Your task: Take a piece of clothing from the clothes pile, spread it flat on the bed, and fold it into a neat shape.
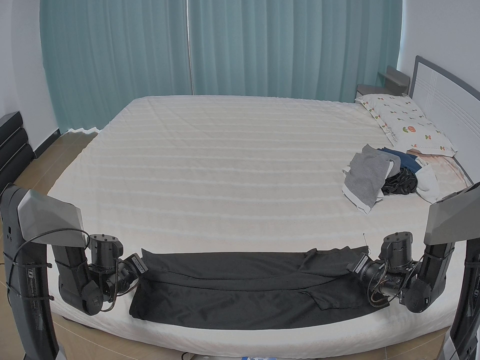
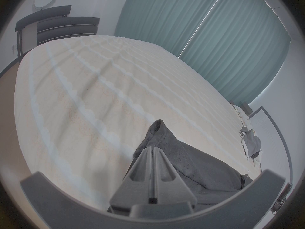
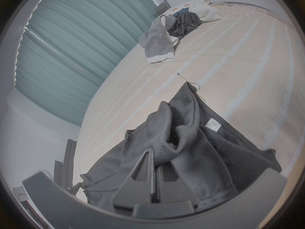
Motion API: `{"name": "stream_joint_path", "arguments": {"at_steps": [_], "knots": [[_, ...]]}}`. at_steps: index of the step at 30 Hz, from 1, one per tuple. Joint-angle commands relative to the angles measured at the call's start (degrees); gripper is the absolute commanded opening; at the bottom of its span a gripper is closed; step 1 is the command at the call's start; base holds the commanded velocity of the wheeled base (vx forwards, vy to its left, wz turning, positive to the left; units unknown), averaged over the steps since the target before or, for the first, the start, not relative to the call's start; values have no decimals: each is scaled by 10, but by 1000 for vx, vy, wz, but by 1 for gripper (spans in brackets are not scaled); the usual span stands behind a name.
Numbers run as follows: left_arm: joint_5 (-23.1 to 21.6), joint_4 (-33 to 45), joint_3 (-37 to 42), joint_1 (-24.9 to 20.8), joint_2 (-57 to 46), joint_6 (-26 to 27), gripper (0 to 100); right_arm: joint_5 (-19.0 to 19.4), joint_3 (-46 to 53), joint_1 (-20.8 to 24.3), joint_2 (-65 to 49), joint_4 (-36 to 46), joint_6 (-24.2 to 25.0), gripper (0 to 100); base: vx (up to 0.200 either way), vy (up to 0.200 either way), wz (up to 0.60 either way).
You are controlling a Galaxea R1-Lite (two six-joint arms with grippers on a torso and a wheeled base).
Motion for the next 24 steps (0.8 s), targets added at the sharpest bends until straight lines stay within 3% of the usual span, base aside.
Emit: {"name": "stream_joint_path", "arguments": {"at_steps": [1, 14, 19, 24], "knots": [[1, 0, -1, 2, -11, -1, 0, -1, -3, 0, -3, -1, 0, 0, 0, 0, 0], [14, -1, -64, 26, -28, -60, 0, -1, -34, -24, 19, -141, 0, 0, 0, 0, 0], [14, -2, -99, 29, -48, -149, 0, -4, -86, -51, 37, -144, 7, 0, 0, 0, 0], [14, -4, -101, 32, -51, -166, 0, 0, -88, -61, 37, -144, 12, 0, 0, 0, 0]]}}
